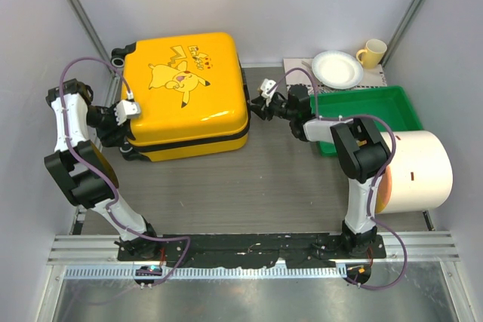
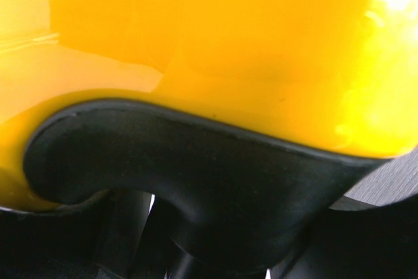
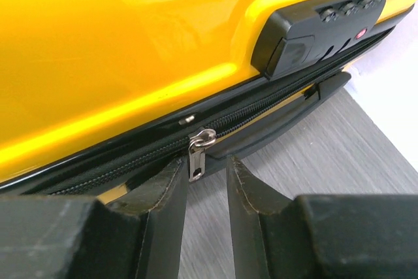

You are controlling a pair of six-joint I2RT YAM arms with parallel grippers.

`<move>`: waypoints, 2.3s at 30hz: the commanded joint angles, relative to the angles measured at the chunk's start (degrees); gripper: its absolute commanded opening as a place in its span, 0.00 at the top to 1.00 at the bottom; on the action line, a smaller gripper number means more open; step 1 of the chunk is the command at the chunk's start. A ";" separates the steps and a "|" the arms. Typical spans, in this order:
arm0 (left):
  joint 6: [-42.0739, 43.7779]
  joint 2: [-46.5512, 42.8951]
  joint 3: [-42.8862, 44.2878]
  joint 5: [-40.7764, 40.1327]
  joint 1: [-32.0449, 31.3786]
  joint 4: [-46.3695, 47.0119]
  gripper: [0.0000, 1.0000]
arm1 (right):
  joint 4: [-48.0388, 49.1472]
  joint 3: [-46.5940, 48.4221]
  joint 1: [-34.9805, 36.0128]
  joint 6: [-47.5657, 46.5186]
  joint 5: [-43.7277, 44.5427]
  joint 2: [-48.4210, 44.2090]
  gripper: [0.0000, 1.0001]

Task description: Open, take out, and arrange the luggage

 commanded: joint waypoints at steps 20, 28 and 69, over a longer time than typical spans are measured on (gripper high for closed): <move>-6.86 -0.44 -2.66 1.32 -0.23 8.61 1.00 | -0.91 -2.97 -0.22 -11.14 -7.21 -6.27 0.99; -7.74 -1.94 -5.47 2.38 -0.23 10.19 1.00 | -9.99 -3.94 -0.75 -12.57 -5.55 -9.80 0.93; -7.65 -0.79 -3.45 1.76 -0.23 9.84 1.00 | 8.55 2.30 0.04 -0.52 -3.70 2.60 0.74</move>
